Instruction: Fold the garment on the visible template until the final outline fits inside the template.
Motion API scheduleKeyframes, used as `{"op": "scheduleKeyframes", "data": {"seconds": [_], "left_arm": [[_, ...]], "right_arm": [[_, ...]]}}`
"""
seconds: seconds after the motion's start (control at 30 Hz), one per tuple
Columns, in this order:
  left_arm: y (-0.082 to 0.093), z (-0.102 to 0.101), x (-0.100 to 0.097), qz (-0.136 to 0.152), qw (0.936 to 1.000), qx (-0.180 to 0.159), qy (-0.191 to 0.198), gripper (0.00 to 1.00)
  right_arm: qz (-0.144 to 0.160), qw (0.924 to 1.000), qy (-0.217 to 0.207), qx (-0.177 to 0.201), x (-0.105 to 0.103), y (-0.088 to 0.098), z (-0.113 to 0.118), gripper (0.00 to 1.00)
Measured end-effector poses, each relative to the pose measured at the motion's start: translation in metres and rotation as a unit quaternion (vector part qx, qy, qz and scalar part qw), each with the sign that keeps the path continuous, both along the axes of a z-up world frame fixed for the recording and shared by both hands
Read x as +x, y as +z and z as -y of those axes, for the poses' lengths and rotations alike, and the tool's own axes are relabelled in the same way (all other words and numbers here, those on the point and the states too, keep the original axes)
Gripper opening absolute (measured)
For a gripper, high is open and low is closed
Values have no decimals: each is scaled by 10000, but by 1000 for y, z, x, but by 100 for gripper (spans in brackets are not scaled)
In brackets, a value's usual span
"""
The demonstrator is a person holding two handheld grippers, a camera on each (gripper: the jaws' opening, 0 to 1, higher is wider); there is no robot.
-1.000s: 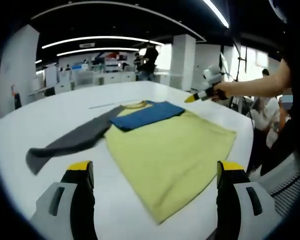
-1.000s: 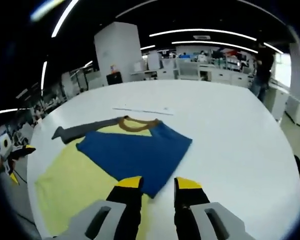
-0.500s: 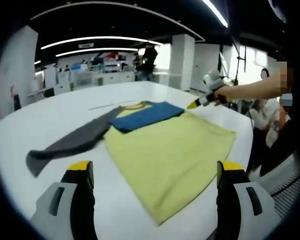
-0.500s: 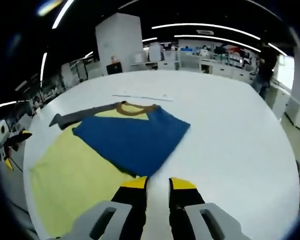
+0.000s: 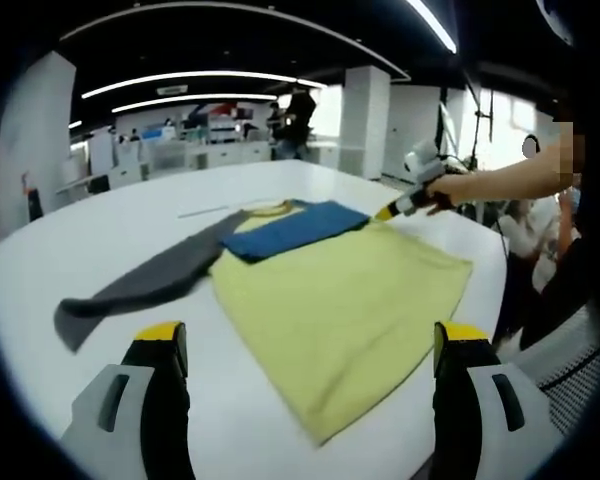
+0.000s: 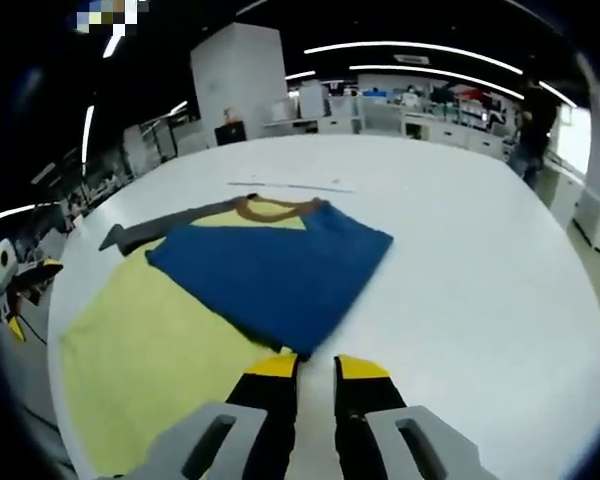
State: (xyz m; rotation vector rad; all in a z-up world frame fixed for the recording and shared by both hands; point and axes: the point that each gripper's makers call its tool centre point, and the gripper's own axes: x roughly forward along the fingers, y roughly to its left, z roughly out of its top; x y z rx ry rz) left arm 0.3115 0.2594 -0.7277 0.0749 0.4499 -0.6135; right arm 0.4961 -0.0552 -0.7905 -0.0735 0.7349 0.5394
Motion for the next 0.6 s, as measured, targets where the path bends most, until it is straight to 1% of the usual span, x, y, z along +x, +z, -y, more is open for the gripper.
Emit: {"op": "scheduleKeyframes", "data": {"seconds": [0.07, 0.23, 0.37, 0.47, 0.6], "left_arm": [[0, 0, -1, -9, 10000, 7, 7, 99], [-1, -2, -2, -42, 10000, 45, 21, 99], [1, -2, -2, -24, 10000, 22, 54, 99], [0, -3, -3, -41, 10000, 45, 61, 99], [-3, -4, -3, -56, 10000, 34, 70, 99]], "right_arm": [[-12, 10000, 0, 54, 1, -1, -3, 8], [-108, 9997, -18, 195, 2, -6, -13, 3], [-104, 9998, -52, 183, 2, -6, -15, 0], [-95, 9998, -72, 130, 2, -5, -12, 0], [-40, 9999, -86, -71, 3, -4, -3, 0]]}}
